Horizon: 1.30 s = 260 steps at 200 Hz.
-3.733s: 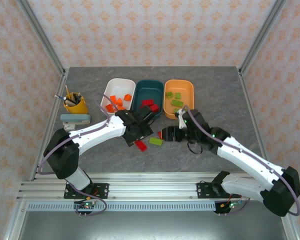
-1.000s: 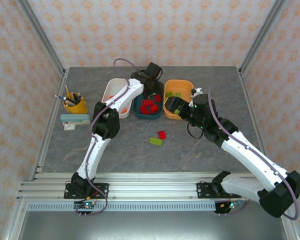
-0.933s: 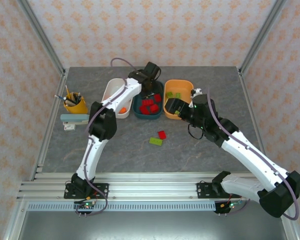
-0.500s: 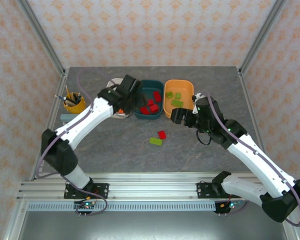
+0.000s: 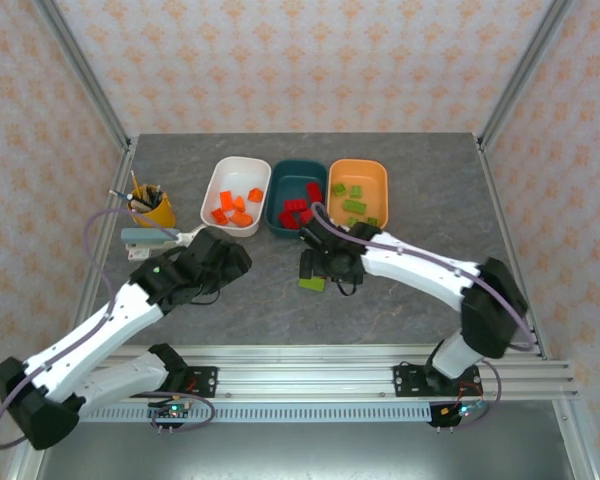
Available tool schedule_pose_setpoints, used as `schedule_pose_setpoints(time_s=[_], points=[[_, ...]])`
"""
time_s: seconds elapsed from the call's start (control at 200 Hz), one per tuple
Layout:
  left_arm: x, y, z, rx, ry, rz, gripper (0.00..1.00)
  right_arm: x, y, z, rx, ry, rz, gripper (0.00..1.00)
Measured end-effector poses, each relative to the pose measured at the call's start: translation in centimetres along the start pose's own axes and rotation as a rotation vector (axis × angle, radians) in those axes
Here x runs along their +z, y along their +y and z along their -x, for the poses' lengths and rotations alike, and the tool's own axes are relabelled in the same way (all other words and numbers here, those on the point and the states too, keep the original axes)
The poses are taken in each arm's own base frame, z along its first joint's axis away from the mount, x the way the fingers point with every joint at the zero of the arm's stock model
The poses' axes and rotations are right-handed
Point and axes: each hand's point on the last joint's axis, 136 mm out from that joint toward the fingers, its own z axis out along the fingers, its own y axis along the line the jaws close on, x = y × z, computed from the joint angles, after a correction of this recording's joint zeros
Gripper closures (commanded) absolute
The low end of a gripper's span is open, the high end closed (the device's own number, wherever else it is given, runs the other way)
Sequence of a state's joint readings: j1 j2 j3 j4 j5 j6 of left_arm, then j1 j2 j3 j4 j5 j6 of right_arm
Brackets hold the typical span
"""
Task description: Sort the legos into containers by color
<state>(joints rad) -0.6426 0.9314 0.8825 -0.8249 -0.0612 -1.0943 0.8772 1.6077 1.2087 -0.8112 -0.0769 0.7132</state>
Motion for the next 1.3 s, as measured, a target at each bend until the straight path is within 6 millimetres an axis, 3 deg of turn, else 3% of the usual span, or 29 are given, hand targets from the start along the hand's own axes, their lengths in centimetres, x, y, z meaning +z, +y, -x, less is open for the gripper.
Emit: schedule_pose_setpoints(time_s=[0.18, 0.345, 0.565, 0.961, 1.301], points=[[-1.2, 2.0, -0.3, -0.020, -0.017, -0.007, 0.30, 3.2, 1.1, 0.1, 0.098, 0.057, -0.061, 0.04], [-2.3, 2.1, 0.0, -0.024, -0.038, -0.053, 0.30, 4.8, 2.0, 0.1, 0.159, 0.086, -0.072, 0.07], [-3.4, 1.8, 0.2, -0.012, -0.053, -0.107, 0.30, 7.1, 1.8, -0.9, 0.200, 0.136, -0.117, 0.12], [-3.8, 1.8, 0.2, -0.009, -0.056, -0.126, 0.30, 8.6, 2.7, -1.3, 0.208, 0.186, -0.116, 0.24], [-3.5, 1.9, 0.0, -0.005, -0.048, -0.114, 0.29, 8.6, 2.8, -1.3, 0.202, 0.199, -0.108, 0.35]])
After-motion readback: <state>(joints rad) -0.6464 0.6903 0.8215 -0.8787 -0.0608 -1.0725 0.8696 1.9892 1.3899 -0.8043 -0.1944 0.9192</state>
